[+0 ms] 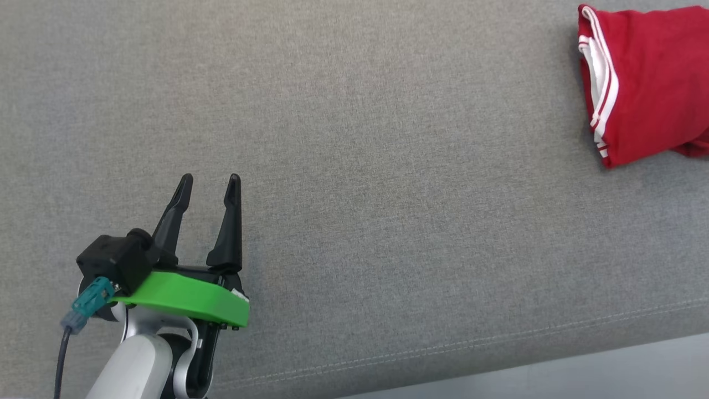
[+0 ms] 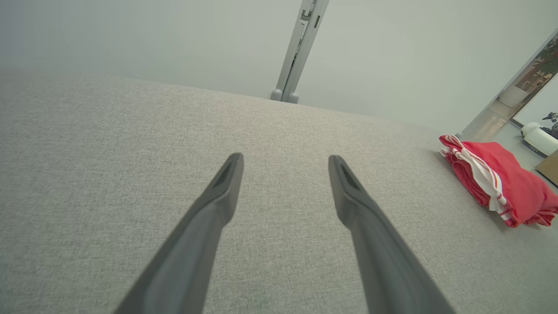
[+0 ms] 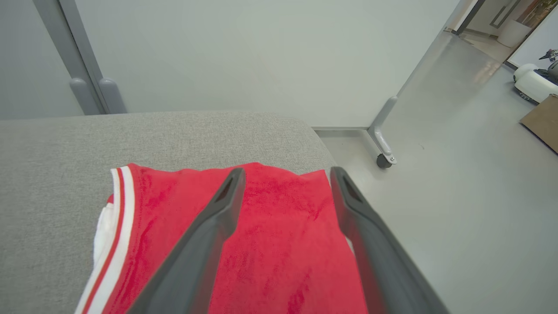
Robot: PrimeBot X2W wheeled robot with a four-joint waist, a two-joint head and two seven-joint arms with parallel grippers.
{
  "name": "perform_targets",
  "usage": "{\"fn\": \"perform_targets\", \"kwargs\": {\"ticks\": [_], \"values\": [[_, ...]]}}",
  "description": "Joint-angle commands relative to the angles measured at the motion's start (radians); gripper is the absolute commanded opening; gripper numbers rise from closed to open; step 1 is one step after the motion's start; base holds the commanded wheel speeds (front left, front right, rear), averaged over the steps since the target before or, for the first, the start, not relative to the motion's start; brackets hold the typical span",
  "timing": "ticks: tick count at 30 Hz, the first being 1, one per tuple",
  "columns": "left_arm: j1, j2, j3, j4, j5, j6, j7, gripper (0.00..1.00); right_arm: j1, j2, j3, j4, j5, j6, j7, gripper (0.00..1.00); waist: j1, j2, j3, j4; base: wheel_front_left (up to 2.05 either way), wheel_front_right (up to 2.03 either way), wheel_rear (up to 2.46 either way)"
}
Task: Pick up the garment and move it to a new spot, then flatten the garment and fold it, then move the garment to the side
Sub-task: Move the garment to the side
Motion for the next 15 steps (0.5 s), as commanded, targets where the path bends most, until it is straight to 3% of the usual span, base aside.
{"fn": "perform_targets", "kwargs": {"ticks": [1,15], "values": [[-0.013,0.000,0.002,0.020,-0.004,-0.001,0.007,1.00,0.026,0.001,0.014,-0.016,0.040,-0.001,-0.010,1.00,-0.0001,-0.0001,-0.083,0.013,0.00,0.00,0.00],[0.018,0.006,0.035,0.163,-0.020,0.024,-0.031,1.00,0.270,0.046,0.177,-0.251,0.250,-0.001,-0.038,1.00,-0.0001,-0.0001,-0.287,0.085,0.00,0.00,0.00]]}}
